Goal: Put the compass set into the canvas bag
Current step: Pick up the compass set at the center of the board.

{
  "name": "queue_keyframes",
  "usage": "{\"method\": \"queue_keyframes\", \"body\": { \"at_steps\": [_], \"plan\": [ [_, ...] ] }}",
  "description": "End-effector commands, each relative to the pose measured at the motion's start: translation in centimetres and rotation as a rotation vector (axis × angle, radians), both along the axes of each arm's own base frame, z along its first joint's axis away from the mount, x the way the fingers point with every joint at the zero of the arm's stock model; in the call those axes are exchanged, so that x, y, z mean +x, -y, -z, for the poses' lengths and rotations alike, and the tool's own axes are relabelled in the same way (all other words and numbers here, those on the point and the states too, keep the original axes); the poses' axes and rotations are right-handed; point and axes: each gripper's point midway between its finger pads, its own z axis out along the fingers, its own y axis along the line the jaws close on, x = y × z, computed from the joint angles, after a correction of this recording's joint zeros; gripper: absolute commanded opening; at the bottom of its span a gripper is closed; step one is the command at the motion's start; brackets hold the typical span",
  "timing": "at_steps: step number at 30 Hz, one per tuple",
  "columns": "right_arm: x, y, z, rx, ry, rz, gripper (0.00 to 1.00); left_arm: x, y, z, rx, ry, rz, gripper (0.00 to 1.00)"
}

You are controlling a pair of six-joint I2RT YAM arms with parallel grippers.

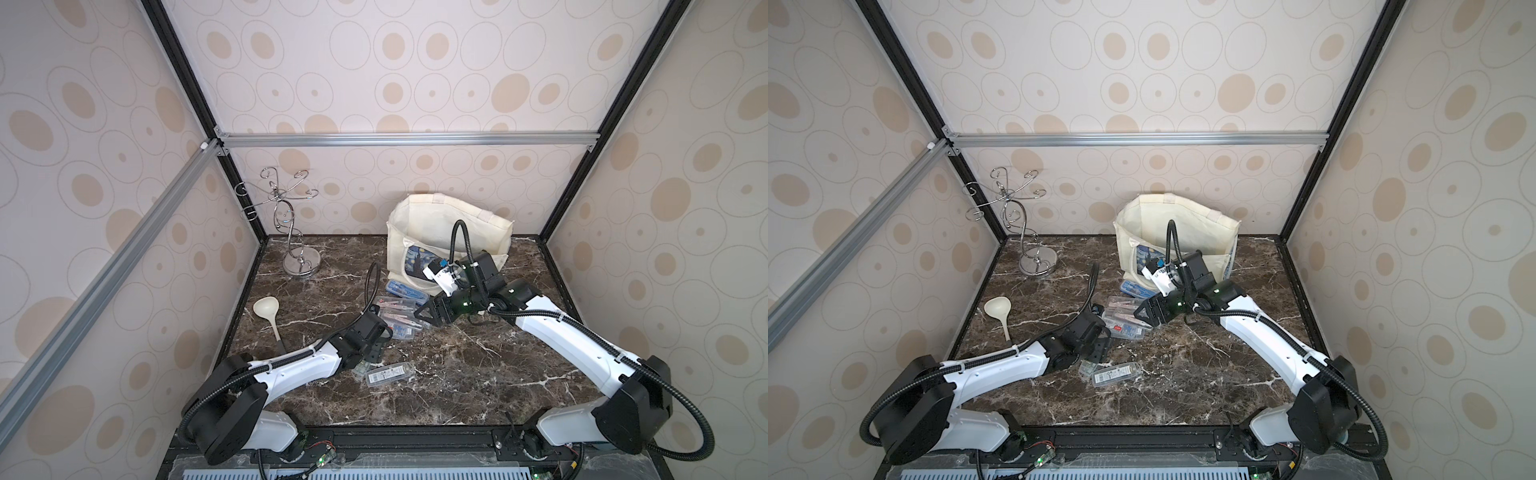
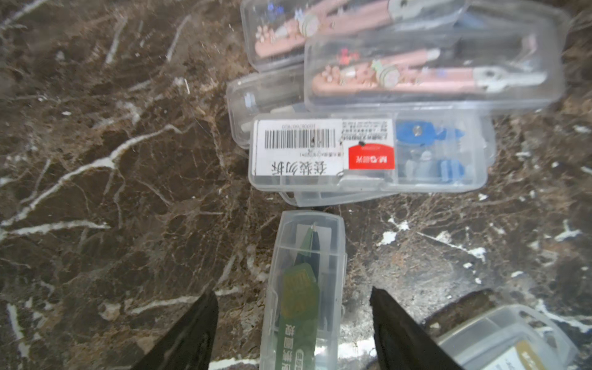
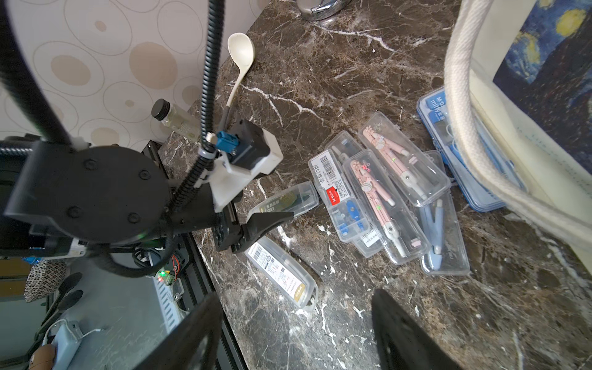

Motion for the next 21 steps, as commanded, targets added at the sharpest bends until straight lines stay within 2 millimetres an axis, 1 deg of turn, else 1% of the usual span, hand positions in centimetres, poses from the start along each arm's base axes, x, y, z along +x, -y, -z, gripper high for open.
{"method": "queue_keyframes", "body": {
  "at_steps": [1, 8, 13, 17, 21],
  "plan": [
    [-0.1, -0.4, -1.3, 0.027, 0.024, -0.008, 0.76, -1.0, -0.7, 1.8, 0.025, -0.078, -0.02, 0.75],
    [-0.3, -0.3, -1.8, 0.039, 0.039, -0.008, 0.76, -1.5, -0.2, 4.0, 0.052, -0.164, 0.001, 0.75],
    [-0.4, -0.2, -2.1, 0.042, 0.046, -0.005, 0.76, -1.9, -0.2, 5.3, 0.085, -0.222, 0.008, 0.71],
    [-0.4, -0.1, -2.2, 0.044, 0.051, -0.004, 0.76, -1.9, -0.1, 5.6, 0.082, -0.227, 0.008, 0.64],
    [-0.3, -0.2, -2.3, 0.045, 0.052, -0.003, 0.76, -1.6, -0.1, 5.3, 0.079, -0.212, 0.0, 0.58]
  ]
}}
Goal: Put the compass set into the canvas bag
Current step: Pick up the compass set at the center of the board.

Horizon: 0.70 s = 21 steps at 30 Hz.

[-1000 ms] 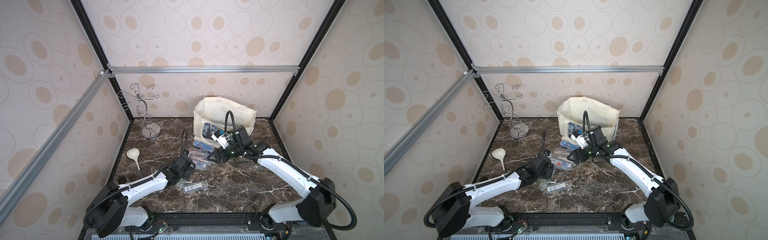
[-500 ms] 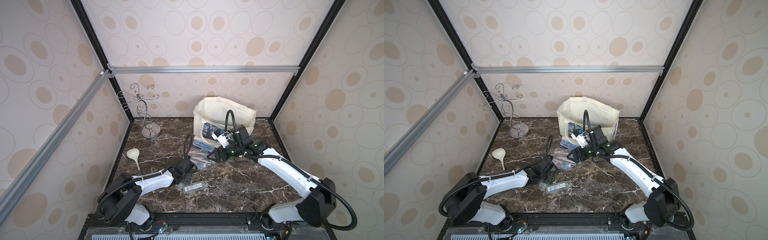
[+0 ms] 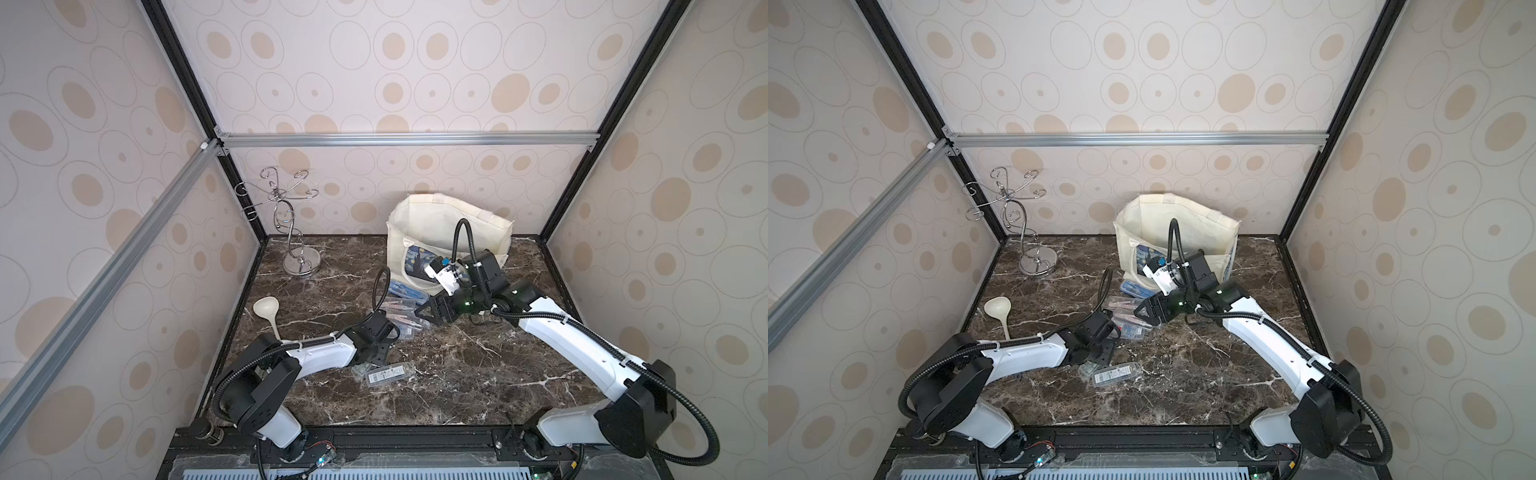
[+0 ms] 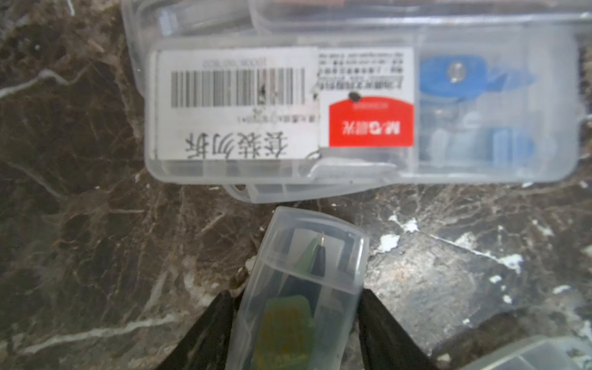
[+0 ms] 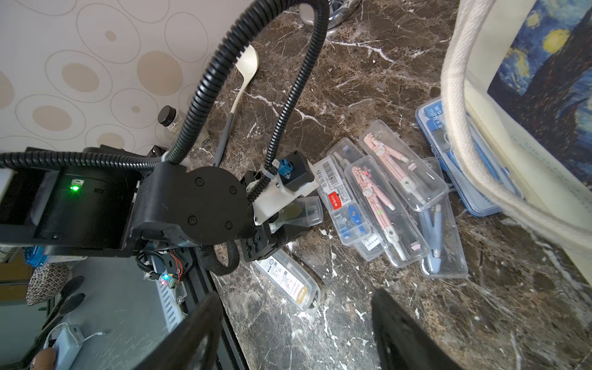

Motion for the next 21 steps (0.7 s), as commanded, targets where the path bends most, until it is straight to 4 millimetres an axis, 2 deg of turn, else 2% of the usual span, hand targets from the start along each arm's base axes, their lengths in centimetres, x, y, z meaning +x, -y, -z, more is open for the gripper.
{"method": "queue_keyframes", "body": {
  "at_steps": [1, 9, 21],
  "plan": [
    [-0.2, -0.2, -1.4, 0.027, 0.035, -0.007, 0.76, -1.3, -1.8, 1.5, 0.077, -0.068, -0.013, 0.56],
    [-0.1, -0.3, -1.5, 0.027, 0.039, -0.007, 0.76, -0.3, -2.1, 0.1, 0.073, 0.002, -0.032, 0.52],
    [0.4, -0.5, -1.5, 0.022, 0.036, -0.003, 0.76, 1.5, -2.2, -5.0, -0.016, 0.207, -0.067, 0.47]
  ]
}}
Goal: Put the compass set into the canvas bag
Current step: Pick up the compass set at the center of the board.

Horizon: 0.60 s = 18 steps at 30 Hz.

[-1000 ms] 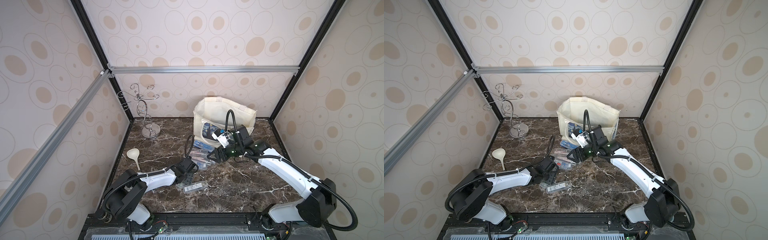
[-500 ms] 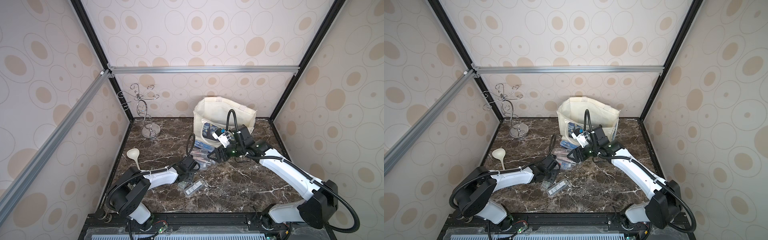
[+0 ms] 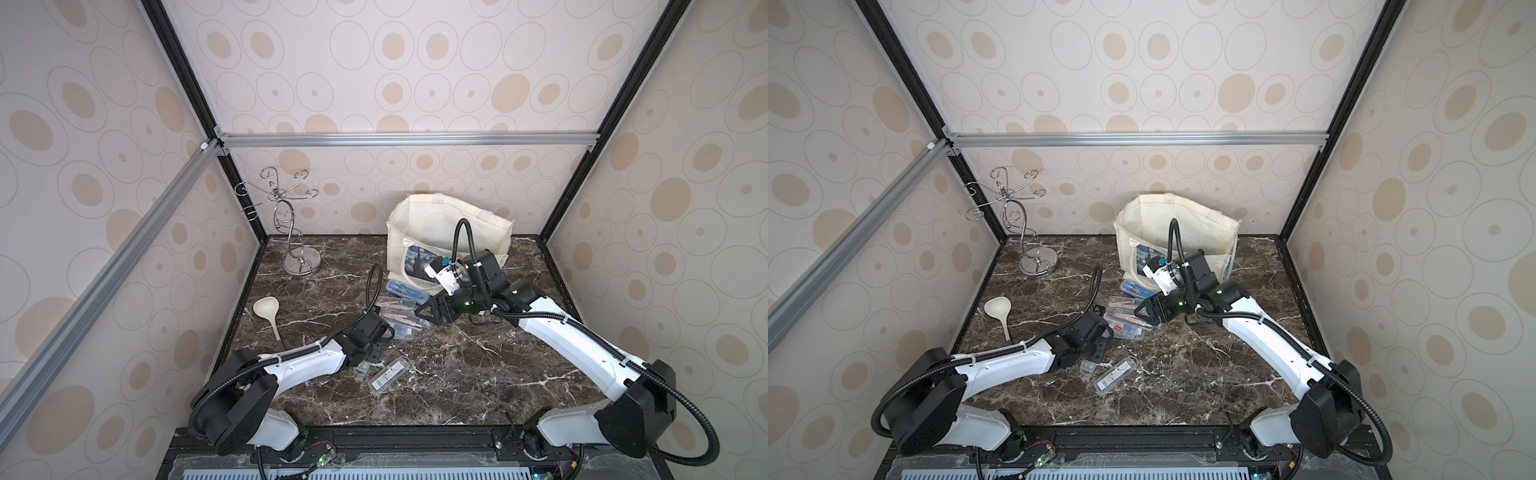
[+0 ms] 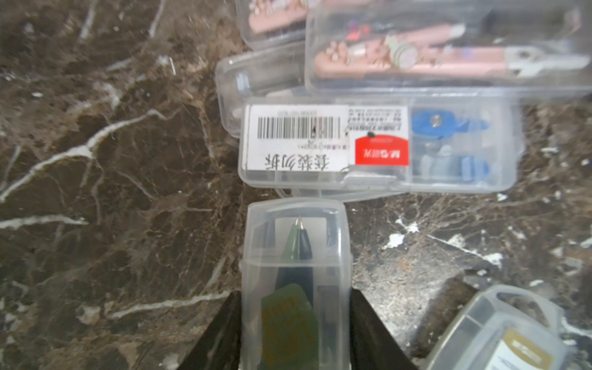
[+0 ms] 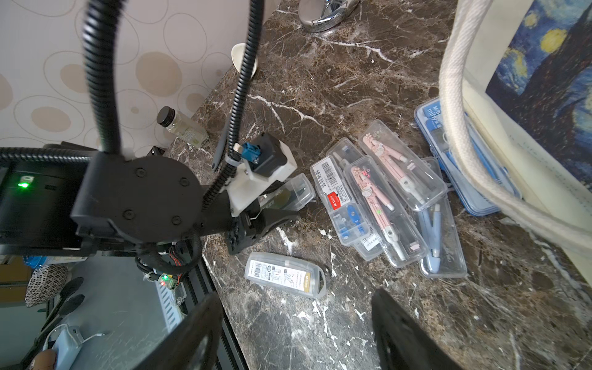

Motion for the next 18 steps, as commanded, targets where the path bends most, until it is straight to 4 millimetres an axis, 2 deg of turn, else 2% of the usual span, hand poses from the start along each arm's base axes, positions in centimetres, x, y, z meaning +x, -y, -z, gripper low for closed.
{"method": "queue_keyframes", "body": {
  "at_steps": [1, 5, 8, 18],
  "plan": [
    [0.3, -0.5, -1.6, 0.024, 0.038, -0.008, 0.76, 0.8, -0.8, -1.6, -0.001, 0.074, -0.032, 0.46],
    [0.3, -0.6, -1.7, 0.026, 0.039, -0.012, 0.76, 1.2, -1.2, -3.5, -0.028, 0.138, -0.058, 0.45],
    [0.3, -0.7, -1.9, 0.035, 0.041, -0.017, 0.76, 1.9, -0.8, -6.3, -0.095, 0.222, -0.067, 0.45],
    [1.0, -1.9, -3.9, 0.091, 0.072, -0.018, 0.74, 4.3, 0.8, -20.1, -0.407, 0.571, -0.101, 0.45]
  ]
}}
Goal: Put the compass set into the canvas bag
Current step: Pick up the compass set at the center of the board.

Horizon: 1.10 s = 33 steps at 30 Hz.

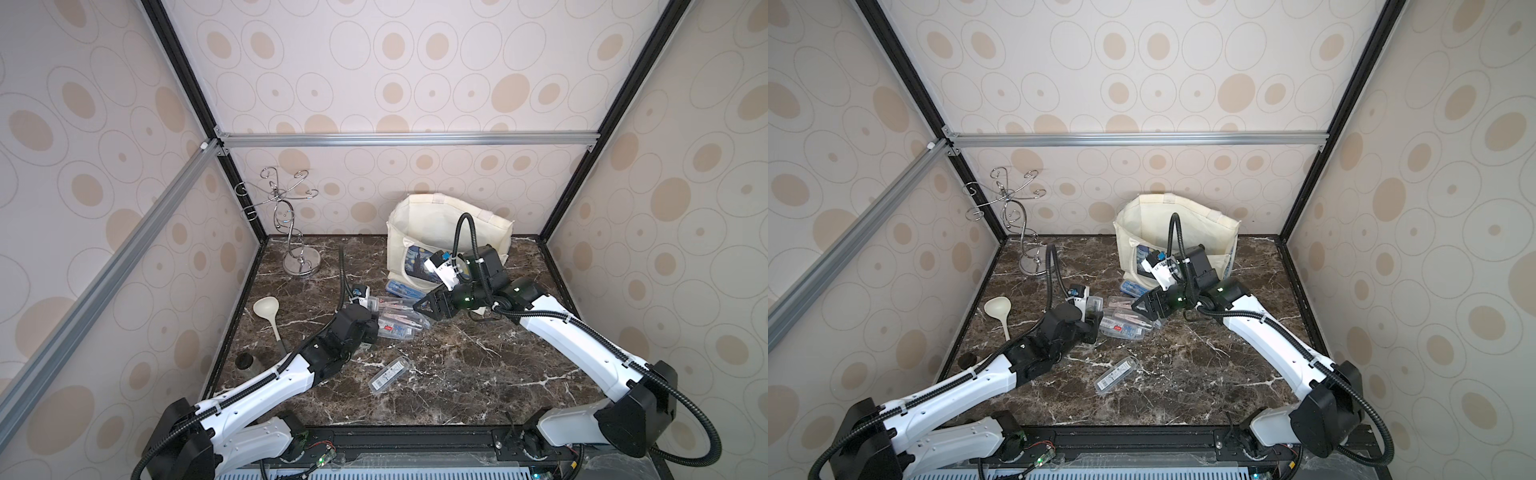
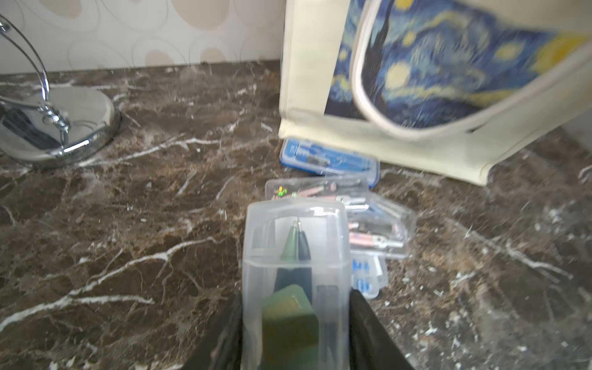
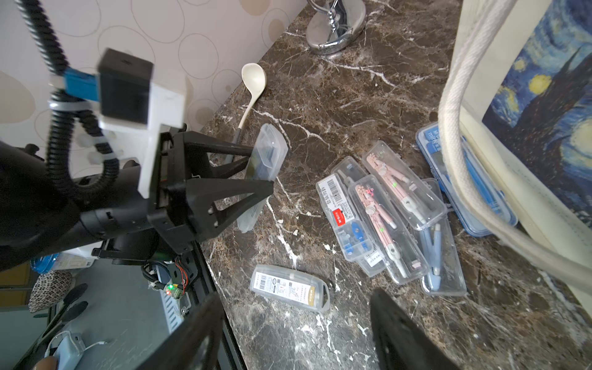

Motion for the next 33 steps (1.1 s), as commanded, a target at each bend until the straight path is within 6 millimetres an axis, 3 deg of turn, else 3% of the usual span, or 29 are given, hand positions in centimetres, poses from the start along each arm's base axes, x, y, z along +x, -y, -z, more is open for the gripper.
{"method": "queue_keyframes", "body": {
  "at_steps": [1, 7, 13, 24, 33],
  "plan": [
    [0.6, -1.3, -1.9, 0.055, 0.036, -0.013, 0.73, 1.8, 0.5, -7.6, -0.144, 0.187, -0.036, 0.45],
    [1.1, -2.6, -3.9, 0.136, 0.074, -0.017, 0.72, 2.5, 1.9, -13.7, -0.32, 0.307, -0.017, 0.45],
    [1.6, -4.1, -5.2, 0.198, 0.092, -0.026, 0.7, 2.8, 3.0, -17.4, -0.466, 0.383, 0.008, 0.46],
    [3.3, -6.8, -6.3, 0.275, 0.092, -0.04, 0.66, 3.4, 3.9, -19.1, -0.54, 0.409, 0.022, 0.46],
    [3.9, -8.2, -6.4, 0.312, 0.071, -0.061, 0.44, 3.7, 4.0, -19.1, -0.554, 0.409, 0.013, 0.46]
  ]
}}
